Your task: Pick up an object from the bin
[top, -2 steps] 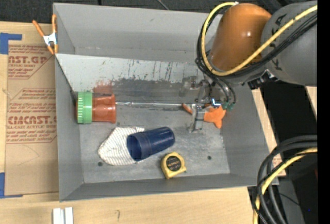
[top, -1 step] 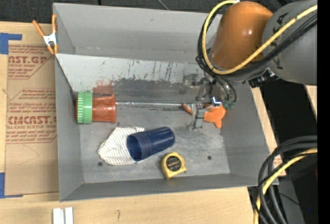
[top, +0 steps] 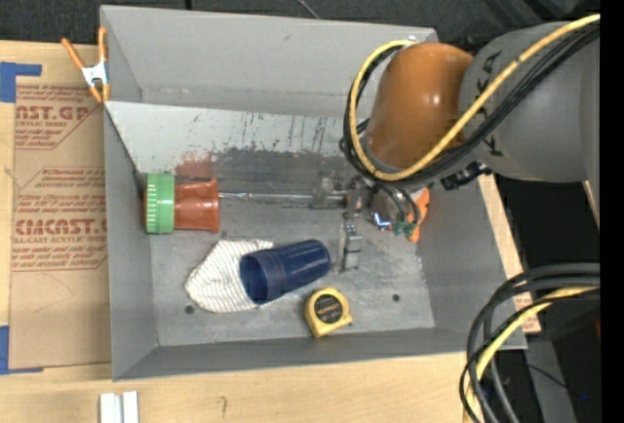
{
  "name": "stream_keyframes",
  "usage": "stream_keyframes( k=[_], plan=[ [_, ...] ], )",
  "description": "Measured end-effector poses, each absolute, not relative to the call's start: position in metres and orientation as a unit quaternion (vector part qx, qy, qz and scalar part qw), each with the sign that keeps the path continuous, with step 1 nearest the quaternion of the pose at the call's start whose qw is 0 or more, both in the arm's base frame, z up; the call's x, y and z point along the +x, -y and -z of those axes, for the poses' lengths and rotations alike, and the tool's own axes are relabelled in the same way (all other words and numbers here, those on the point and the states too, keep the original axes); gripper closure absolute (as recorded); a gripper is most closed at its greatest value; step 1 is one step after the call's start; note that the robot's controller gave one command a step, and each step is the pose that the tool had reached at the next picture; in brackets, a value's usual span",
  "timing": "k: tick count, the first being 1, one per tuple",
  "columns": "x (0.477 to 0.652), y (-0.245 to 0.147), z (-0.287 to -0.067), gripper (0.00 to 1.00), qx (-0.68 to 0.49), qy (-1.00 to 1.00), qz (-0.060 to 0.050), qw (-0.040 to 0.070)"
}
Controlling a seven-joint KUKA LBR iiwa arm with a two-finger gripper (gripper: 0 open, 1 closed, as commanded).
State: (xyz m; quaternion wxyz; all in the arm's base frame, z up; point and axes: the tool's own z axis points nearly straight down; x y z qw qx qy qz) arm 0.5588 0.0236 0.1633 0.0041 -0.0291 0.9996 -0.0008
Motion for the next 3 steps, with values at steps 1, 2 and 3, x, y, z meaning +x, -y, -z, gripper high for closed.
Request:
stream_keyframes(
  k=[1,2,3],
  plan=[
    [0.542,-0.028,-0.104,0.00,-0.030,-1.000,-0.002,0.003],
    [0.537,-0.031,-0.076,1.00,-0.032,-0.999,-0.001,0.008],
    [0.537,-0.031,-0.076,1.00,-0.032,-0.999,-0.001,0.008]
  ],
)
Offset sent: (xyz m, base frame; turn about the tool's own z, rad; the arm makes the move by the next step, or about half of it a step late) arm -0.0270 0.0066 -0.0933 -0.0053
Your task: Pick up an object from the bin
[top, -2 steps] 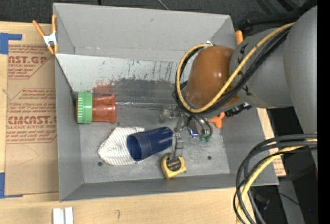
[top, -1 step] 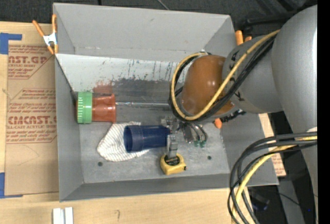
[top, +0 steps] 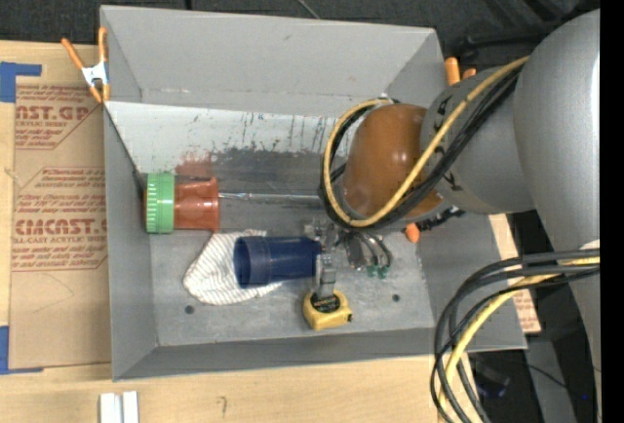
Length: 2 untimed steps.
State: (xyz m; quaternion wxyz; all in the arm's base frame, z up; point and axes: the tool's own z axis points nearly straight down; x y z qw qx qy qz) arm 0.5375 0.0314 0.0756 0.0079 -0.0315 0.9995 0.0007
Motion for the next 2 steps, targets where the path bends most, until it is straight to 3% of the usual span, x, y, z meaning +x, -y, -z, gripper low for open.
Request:
stream_keyframes(
  k=[1,2],
  plan=[
    [0.5544,-0.0203,-0.1670,1.00,-0.025,-1.000,0.000,0.001],
    [0.5544,-0.0203,-0.1670,1.00,-0.025,-1.000,0.000,0.001]
  ],
)
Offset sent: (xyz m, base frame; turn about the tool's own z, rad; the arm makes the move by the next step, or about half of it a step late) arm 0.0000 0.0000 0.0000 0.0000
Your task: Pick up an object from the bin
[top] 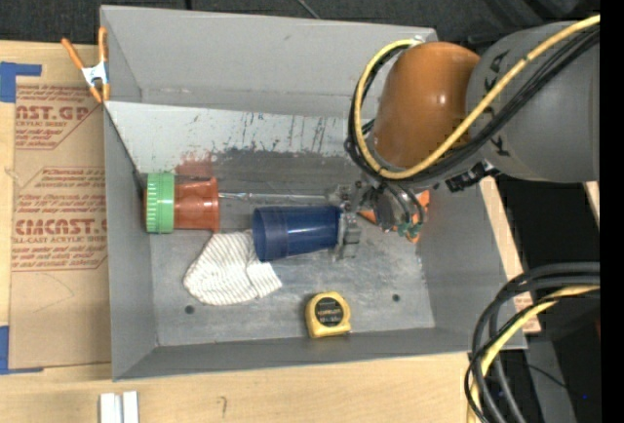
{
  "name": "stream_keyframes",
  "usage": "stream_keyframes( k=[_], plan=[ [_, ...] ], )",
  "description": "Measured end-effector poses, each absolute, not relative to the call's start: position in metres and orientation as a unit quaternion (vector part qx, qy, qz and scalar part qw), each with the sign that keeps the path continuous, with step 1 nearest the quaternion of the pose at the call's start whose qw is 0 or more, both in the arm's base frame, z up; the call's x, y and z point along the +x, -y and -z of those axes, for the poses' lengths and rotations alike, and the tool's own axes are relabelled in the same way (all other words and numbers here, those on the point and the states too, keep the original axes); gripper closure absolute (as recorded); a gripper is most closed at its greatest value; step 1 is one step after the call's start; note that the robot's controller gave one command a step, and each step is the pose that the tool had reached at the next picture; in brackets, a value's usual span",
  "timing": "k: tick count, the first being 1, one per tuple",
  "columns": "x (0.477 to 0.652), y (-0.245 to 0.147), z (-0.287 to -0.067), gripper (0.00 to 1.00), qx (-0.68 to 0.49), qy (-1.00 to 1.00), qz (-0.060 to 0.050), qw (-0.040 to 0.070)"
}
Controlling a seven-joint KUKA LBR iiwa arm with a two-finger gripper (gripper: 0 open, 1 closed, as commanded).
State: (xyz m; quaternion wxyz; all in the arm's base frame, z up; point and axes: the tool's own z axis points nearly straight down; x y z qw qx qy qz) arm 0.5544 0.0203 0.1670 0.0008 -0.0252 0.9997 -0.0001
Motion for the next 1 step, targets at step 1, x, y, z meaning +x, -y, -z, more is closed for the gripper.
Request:
stream_keyframes(
  k=[1],
  plan=[
    [0.5602,-0.0194,-0.2855,1.00,-0.020,-1.000,0.000,0.001]
  ],
)
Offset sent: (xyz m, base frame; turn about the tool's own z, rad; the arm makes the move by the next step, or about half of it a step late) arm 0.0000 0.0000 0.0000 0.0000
